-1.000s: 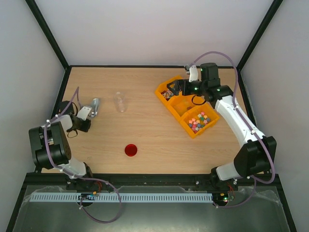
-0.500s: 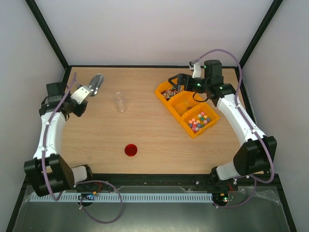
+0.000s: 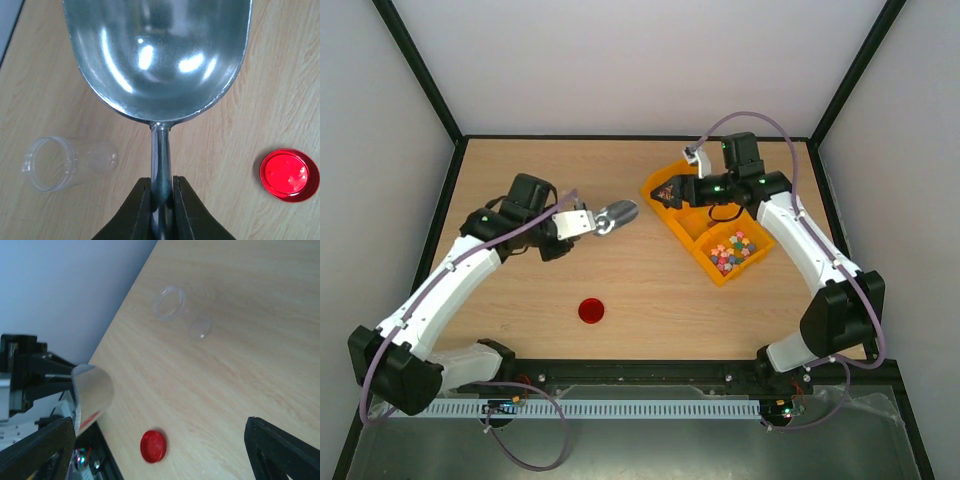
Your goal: Pack the candies
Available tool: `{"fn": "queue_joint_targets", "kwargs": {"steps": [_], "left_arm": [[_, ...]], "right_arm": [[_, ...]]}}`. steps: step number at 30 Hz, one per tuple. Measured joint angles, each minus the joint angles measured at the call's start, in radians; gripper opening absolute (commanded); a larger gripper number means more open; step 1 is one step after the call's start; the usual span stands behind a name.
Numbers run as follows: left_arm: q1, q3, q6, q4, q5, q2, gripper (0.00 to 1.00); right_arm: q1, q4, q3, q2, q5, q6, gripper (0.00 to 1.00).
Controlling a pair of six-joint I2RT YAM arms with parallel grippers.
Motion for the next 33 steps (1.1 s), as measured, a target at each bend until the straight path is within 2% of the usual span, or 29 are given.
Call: {"fn": "queue_joint_targets", "kwargs": {"steps": [7,16,25,28,31,33], "left_arm": [[-0.116,0.0,-0.011,-0.014,-0.079,0.052,0.02],[-0.205,0.024,-0.004,-0.027,-0.079,0.093,0.03],[-0.23,0.047,0.011,-0.08,-0.02,0.107,0.02],[-0.23,0.051,0.01,-0.1,-0.004,0.107,0.02],[-0.229,0.058,0.011,-0.123,0.009,0.108,0.03],[-0.229,0.058,0.01,-0.131,0.022,0.108,0.07]], "right_arm": [[0.048,-0.089,0.0,0.01,-0.04,-0.06,0.74],[0.123,-0.17,0.0,0.019,-0.043,-0.17,0.49],[0.214,-0.217,0.0,0.019,0.029,-0.343,0.17],[0.228,-0.229,0.0,0.019,0.048,-0.393,0.02],[0.233,-0.242,0.0,0.016,0.048,-0.449,0.01],[0.236,-0.256,0.001,0.014,0.05,-0.481,0.01]]}}
